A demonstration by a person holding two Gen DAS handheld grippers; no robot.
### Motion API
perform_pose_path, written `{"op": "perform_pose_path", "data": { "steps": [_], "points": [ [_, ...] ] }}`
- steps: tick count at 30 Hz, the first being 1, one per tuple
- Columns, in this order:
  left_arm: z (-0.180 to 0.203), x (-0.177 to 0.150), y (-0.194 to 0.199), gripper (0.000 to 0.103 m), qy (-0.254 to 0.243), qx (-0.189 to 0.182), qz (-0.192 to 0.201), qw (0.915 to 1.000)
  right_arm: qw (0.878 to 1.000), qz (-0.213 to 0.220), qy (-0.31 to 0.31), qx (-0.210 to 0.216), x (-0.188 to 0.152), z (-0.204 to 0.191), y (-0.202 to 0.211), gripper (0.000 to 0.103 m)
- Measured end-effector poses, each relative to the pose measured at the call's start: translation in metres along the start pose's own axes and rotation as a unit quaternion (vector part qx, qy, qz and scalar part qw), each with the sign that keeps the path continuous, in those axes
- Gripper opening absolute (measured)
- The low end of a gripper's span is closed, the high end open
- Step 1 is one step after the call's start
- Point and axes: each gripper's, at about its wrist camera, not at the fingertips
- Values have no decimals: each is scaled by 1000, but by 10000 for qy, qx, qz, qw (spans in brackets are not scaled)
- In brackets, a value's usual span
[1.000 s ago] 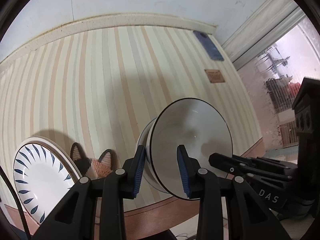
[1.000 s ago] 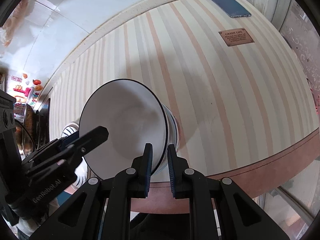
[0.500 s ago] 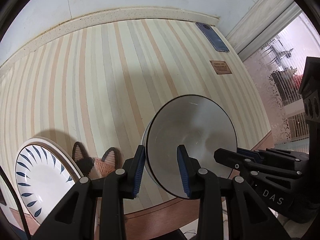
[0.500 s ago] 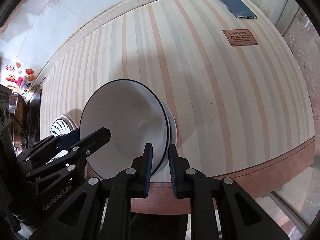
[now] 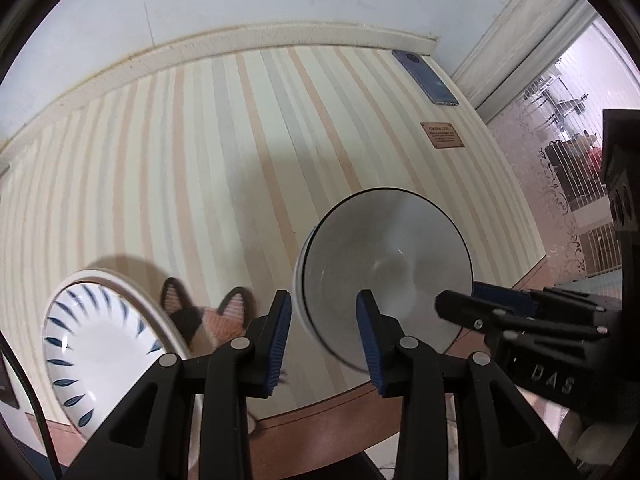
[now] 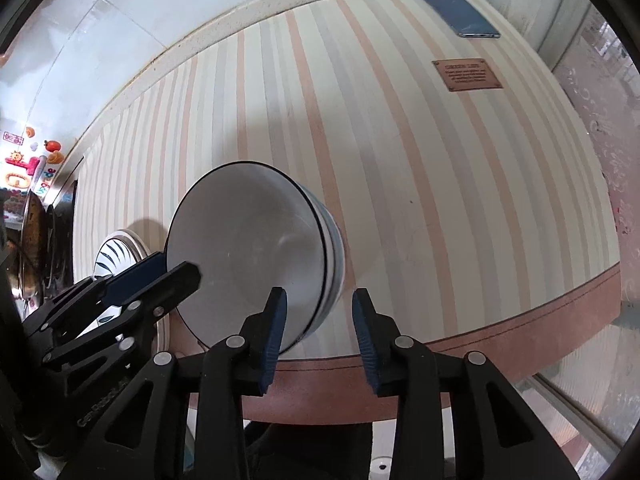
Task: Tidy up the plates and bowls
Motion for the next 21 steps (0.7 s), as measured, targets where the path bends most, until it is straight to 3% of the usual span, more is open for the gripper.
{"op": "perform_pose_path", "data": {
  "steps": [6, 9, 10, 12, 15, 21],
  "points": [
    [14, -17, 25, 31, -277, 213, 216, 9992, 9998, 169, -55, 13, -17, 8, 18, 42],
    [21, -24, 36, 32, -388, 235, 295, 9985, 9993, 363, -37, -74, -29, 9, 34, 65],
    [23, -26, 41, 32, -424, 219, 316, 9984, 9990, 422, -25, -113, -33, 8, 39, 68],
    [28, -30, 52, 46, -464, 196, 383, 9980, 9983, 554, 9, -161, -42, 7, 52, 74],
    [35, -34, 68, 59, -499, 201, 503, 9973, 9973, 720, -28, -131, -57, 8, 69, 77],
    [49, -45, 108, 59, -553, 190, 788, 9952, 9938, 1093, -193, -23, -89, 17, 113, 82]
  ]
}}
Point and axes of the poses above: each gripper's, at about its wrist camera, not at the fingertips, and y roughly against the way its jaws point, z to its right, x to its top, and after that the axes turned 15 degrees about -x, right-handed
